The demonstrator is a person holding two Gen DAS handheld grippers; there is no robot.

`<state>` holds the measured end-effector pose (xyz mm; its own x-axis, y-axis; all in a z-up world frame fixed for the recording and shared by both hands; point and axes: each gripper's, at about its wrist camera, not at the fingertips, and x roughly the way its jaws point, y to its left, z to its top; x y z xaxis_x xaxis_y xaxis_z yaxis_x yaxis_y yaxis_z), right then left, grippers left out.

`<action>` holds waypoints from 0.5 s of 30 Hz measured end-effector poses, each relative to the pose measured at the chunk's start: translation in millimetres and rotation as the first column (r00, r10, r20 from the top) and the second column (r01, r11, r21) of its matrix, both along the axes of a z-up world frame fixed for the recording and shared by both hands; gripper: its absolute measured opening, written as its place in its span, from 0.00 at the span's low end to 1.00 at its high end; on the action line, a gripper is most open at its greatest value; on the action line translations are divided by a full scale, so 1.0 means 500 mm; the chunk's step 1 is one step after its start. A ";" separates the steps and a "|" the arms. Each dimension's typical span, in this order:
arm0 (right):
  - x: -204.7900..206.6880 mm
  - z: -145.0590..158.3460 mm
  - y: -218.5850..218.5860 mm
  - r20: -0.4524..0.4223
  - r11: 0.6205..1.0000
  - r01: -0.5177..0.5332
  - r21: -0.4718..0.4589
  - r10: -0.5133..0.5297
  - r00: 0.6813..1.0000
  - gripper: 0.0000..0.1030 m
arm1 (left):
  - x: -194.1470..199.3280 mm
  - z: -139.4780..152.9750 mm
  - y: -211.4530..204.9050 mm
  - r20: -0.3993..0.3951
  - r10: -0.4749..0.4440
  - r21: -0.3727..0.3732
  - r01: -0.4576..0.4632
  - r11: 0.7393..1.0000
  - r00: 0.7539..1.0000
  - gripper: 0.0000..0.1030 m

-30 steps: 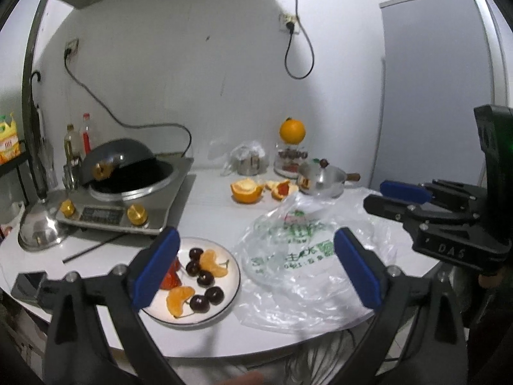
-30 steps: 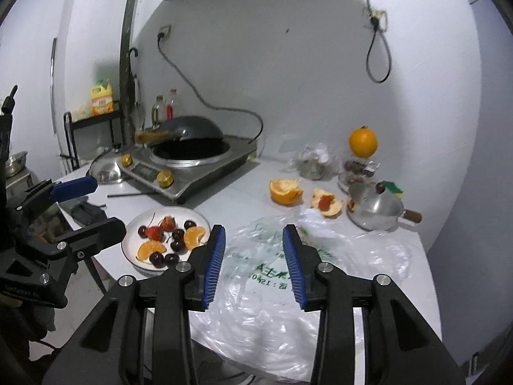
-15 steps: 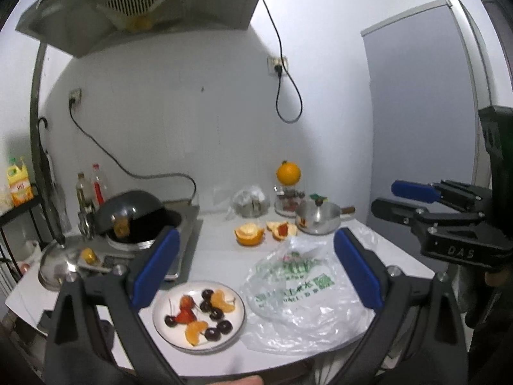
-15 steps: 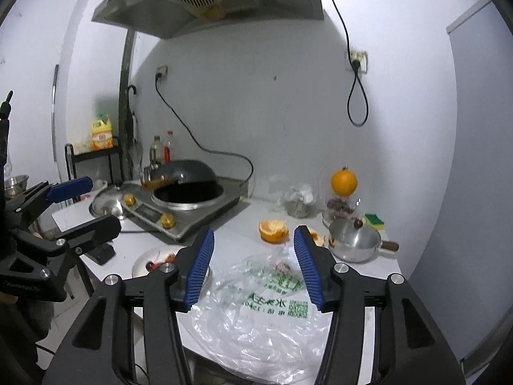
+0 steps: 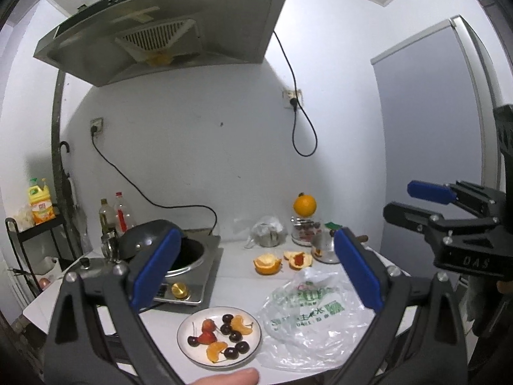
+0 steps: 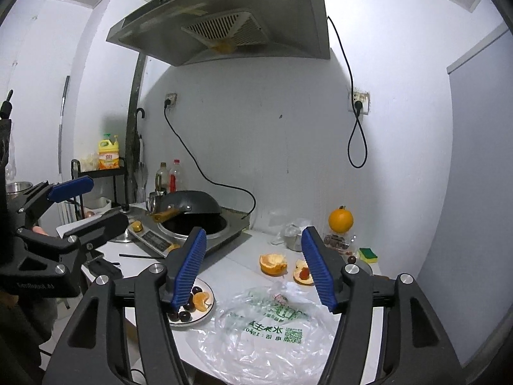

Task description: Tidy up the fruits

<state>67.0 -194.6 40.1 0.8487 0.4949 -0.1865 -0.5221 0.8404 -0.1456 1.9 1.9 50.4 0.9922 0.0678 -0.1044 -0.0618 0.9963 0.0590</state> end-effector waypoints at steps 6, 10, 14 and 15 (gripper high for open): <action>-0.006 0.005 -0.006 0.005 1.000 0.007 0.009 -0.007 1.000 0.63 | -0.005 0.005 0.010 0.006 0.015 -0.018 -0.015 1.000 1.000 0.95; -0.008 0.004 -0.007 0.002 1.000 0.006 0.006 -0.006 1.000 0.63 | -0.006 0.005 0.015 0.007 0.020 -0.026 -0.020 0.999 1.000 0.95; -0.007 0.007 -0.007 0.002 1.000 0.005 0.006 -0.005 1.000 0.63 | -0.007 0.005 0.017 0.011 0.020 -0.028 -0.020 0.999 1.000 0.95; -0.004 0.008 -0.007 0.002 1.000 0.004 0.006 -0.004 1.000 0.63 | -0.008 0.005 0.017 0.009 0.019 -0.027 -0.019 0.999 1.000 0.95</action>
<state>64.8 -197.9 44.1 0.8509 0.4927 -0.1823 -0.5187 0.8431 -0.1418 -1.8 10.4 52.9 0.9917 0.0842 -0.0974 -0.0815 0.9962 0.0316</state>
